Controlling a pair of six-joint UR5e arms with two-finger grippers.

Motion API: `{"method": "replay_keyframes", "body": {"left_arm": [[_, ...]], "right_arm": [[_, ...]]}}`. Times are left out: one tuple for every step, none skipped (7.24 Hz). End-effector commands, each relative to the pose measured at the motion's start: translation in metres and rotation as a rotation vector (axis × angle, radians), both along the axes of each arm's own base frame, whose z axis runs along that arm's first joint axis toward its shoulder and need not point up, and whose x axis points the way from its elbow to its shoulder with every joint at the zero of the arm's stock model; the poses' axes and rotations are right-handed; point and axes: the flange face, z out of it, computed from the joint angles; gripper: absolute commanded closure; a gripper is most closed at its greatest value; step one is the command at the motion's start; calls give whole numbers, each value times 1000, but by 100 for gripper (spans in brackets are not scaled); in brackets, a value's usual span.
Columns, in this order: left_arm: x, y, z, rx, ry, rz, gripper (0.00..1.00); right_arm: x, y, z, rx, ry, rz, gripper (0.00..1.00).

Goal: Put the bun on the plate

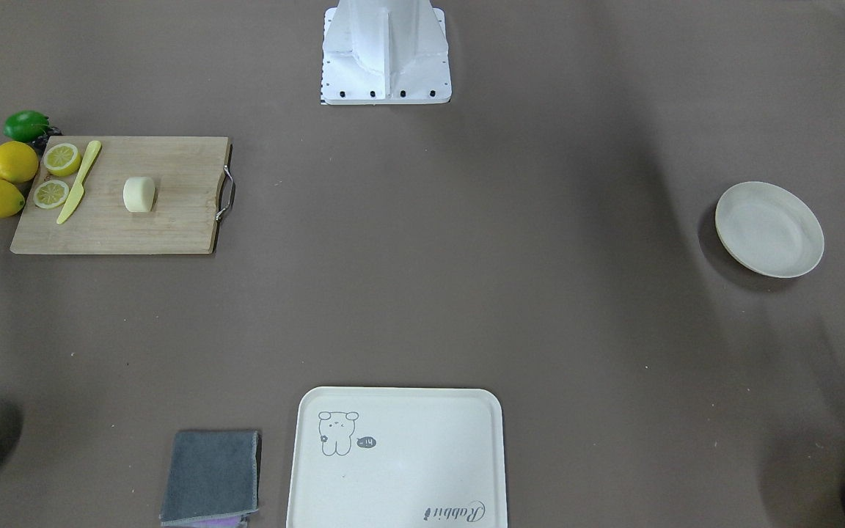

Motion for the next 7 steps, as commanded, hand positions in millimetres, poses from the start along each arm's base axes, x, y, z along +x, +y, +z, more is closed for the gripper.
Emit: {"method": "replay_keyframes", "body": {"left_arm": [[12,2,10,14,-1,44,6],[26,1,7,18,9,72,8],[34,3,5,19,28,92,8],[49,4,4,36,31,121,8],[62,7,6,33,32,147,10],[65,7,4,37,34,153,14],[74,10,8,35,26,172,15]], "right_arm": [[0,3,-2,4,-4,-1,0],[-1,2,-5,7,-5,-1,0],[-2,2,-6,10,-6,-3,0],[-4,0,-9,16,-7,-6,0],[-6,0,-11,20,-6,-8,0],[-5,3,-11,20,-6,-8,0],[-4,6,-14,28,-5,-7,0]]}}
